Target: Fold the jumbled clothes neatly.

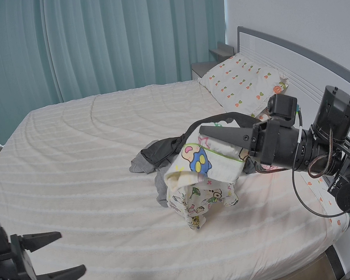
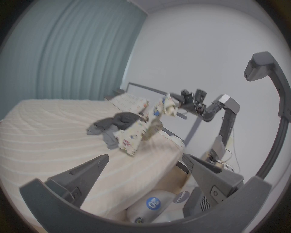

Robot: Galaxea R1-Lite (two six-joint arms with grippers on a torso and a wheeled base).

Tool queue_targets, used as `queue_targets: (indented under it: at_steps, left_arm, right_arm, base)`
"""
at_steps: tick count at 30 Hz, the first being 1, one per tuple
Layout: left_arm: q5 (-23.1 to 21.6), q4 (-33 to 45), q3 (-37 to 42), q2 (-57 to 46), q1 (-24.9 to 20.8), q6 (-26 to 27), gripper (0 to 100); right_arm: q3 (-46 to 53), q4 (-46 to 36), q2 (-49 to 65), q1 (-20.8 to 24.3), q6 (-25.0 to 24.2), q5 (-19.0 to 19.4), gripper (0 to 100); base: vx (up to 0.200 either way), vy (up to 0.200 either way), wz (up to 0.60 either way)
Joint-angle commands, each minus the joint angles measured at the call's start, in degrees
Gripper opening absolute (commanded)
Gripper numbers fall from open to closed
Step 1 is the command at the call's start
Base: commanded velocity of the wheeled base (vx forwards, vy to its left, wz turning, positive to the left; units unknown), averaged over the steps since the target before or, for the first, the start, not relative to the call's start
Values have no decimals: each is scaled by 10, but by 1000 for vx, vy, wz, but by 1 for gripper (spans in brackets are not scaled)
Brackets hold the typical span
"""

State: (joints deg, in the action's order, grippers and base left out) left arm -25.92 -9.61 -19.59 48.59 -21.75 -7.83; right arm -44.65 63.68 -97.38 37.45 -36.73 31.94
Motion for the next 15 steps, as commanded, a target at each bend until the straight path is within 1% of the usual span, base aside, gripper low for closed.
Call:
queue_targets:
  at_steps: [1,2,3,5,6,9,10,11,12,13,14,15]
  left_arm:
    - [-23,-89,27,209,-95,-16,100]
    - [-19,-168,54,266,-110,-17,100]
    - [-10,-190,61,288,-131,-19,100]
    - [11,-202,61,317,-146,-19,100]
    - [29,-213,59,341,-155,-19,100]
    - [59,-275,57,390,-165,-19,100]
    - [79,-314,58,413,-167,-20,100]
    - [97,-334,59,425,-170,-21,100]
    - [116,-344,61,433,-171,-24,100]
    - [116,-344,61,433,-171,-24,100]
    - [144,-346,63,441,-175,-26,100]
    - [151,-345,65,443,-175,-27,100]
  right_arm:
    - [-72,-58,19,58,-5,-50,0]
    - [-86,-65,18,60,-6,-54,0]
    - [-89,-69,16,60,-6,-56,0]
    - [-91,-73,13,59,-6,-63,0]
    - [-96,-73,11,60,-7,-70,0]
    - [-102,-74,12,64,-7,-80,0]
    - [-101,-75,14,70,-7,-83,0]
    - [-97,-76,17,71,-7,-84,0]
    - [-93,-78,18,71,-7,-84,0]
    - [-93,-78,18,71,-7,-84,0]
    - [-86,-79,21,68,-7,-84,0]
    - [-83,-79,22,68,-7,-84,0]
  base:
    - [0,0,0]
    - [0,0,0]
    - [0,0,0]
    - [0,0,0]
    - [0,0,0]
    - [0,0,0]
    - [0,0,0]
    - [0,0,0]
    - [0,0,0]
    - [0,0,0]
    - [0,0,0]
    - [0,0,0]
